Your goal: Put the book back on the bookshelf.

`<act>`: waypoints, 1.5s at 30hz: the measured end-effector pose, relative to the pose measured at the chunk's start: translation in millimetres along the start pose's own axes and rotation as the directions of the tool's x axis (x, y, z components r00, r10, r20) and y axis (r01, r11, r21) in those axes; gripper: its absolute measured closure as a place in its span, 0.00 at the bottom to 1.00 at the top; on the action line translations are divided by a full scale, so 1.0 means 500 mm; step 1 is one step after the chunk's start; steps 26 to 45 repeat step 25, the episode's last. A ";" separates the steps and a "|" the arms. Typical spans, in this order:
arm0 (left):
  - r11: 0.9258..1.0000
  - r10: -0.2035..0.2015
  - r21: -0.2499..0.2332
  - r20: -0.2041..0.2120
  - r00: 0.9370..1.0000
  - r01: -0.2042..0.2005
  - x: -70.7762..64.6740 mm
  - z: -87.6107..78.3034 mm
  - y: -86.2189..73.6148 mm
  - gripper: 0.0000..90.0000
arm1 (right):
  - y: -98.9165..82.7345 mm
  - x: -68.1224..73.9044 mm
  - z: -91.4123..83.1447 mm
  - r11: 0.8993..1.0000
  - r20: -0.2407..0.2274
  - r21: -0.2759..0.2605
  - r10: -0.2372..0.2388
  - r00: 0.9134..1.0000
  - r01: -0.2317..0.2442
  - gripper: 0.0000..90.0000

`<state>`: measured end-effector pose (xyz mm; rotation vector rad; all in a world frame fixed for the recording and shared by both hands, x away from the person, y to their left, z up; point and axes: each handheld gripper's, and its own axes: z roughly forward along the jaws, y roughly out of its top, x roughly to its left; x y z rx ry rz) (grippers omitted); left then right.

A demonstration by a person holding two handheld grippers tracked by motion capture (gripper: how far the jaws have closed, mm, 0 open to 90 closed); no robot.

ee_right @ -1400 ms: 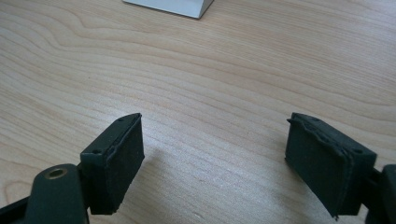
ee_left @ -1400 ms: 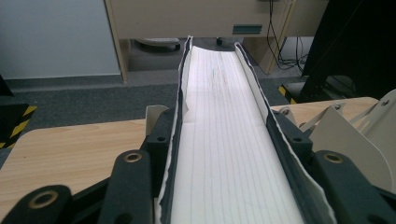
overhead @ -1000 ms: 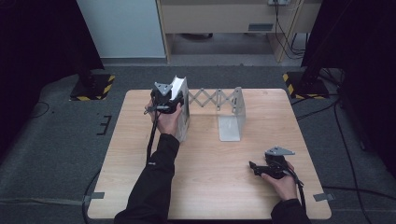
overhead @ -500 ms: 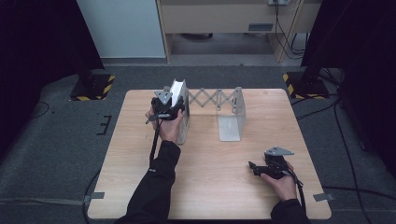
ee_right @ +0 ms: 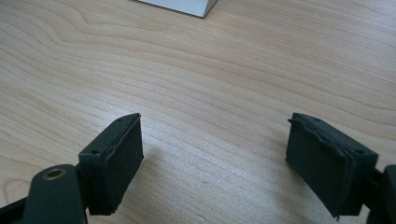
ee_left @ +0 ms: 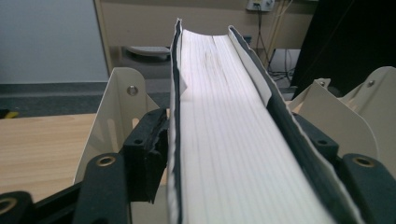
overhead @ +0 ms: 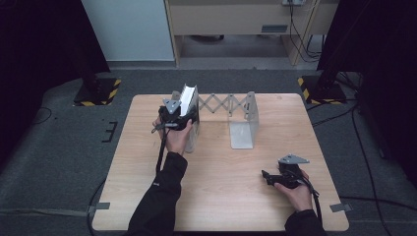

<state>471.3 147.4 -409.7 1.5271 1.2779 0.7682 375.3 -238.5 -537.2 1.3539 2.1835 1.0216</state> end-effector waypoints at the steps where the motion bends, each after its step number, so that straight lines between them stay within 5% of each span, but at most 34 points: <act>1: 1.000 -0.002 -0.009 0.013 1.000 0.003 0.003 -0.004 -0.003 0.39 | 0.000 0.000 0.000 1.000 0.000 0.000 0.001 1.000 -0.001 0.21; 10: 0.999 0.001 -0.040 0.116 0.993 0.004 0.036 -0.079 -0.034 0.30 | 0.000 0.000 -0.001 1.000 0.011 -0.004 0.004 1.000 -0.004 0.19; 14: 0.998 -0.017 -0.058 0.176 0.984 0.028 0.055 -0.132 -0.059 0.29 | 0.002 -0.005 -0.007 1.000 0.027 -0.024 0.014 1.000 -0.014 0.19; 18: 1.000 -0.020 -0.007 0.225 0.974 0.022 0.075 -0.176 -0.098 0.26 | 0.003 -0.007 -0.014 0.999 0.031 -0.034 0.028 0.999 -0.027 0.18; 25: 0.995 0.002 0.097 0.218 0.976 -0.024 0.105 -0.206 -0.172 0.22 | 0.005 -0.007 -0.023 0.998 0.044 -0.045 0.037 0.998 -0.035 0.16; 45: 0.995 0.002 0.097 0.218 0.976 -0.024 0.105 -0.206 -0.172 0.22 | 0.005 -0.007 -0.023 0.998 0.044 -0.045 0.037 0.998 -0.035 0.16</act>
